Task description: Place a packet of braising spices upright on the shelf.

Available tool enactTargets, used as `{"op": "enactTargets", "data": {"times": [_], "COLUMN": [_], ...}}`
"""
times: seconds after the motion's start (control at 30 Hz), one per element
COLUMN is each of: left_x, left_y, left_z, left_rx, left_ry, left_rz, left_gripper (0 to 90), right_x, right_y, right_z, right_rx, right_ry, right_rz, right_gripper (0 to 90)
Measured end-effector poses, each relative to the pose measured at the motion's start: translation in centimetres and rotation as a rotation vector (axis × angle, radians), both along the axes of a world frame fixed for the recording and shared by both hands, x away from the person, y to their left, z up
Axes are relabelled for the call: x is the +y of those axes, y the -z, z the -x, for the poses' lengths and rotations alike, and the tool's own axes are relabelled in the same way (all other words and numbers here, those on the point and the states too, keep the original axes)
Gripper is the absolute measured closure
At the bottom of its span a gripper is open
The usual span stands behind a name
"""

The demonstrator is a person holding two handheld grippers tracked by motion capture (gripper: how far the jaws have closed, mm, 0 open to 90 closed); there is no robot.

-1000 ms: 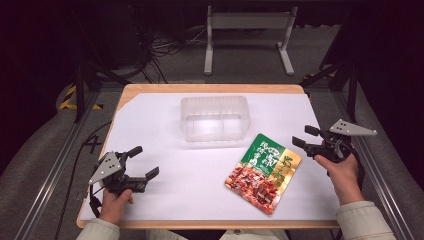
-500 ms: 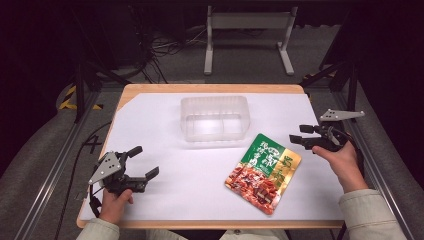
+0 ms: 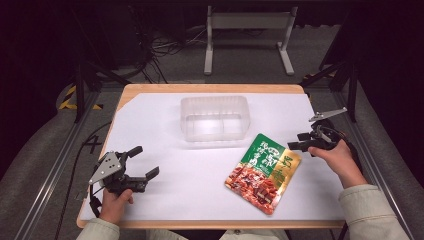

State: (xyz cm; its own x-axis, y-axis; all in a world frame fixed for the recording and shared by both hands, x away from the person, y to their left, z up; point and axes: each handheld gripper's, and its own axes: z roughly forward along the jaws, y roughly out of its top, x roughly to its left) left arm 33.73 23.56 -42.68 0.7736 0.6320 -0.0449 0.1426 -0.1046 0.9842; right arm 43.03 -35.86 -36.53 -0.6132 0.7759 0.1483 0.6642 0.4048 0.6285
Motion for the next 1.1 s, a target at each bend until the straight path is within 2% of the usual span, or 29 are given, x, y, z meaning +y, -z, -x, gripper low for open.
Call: {"op": "enactTargets", "data": {"times": [0.13,0.5,1.1], "left_x": [0.0,0.0,0.0], "left_y": [0.0,0.0,0.0], "left_z": [0.0,0.0,0.0], "left_rx": [0.001,-0.002,-0.002], "left_ry": [-0.001,-0.003,-0.003], "left_rz": [0.0,0.003,0.0], "left_gripper": [7.1,7.1,7.2], "right_x": [-0.2,-0.2,-0.2], "right_y": [0.8,3.0,4.1], "right_z": [-0.4,-0.5,-0.5], "right_rx": [0.041,0.09,0.153], "right_ry": [0.003,0.009,-0.013], "right_rz": [0.002,0.013,-0.002], "right_gripper": [33.4,33.3,33.0]}}
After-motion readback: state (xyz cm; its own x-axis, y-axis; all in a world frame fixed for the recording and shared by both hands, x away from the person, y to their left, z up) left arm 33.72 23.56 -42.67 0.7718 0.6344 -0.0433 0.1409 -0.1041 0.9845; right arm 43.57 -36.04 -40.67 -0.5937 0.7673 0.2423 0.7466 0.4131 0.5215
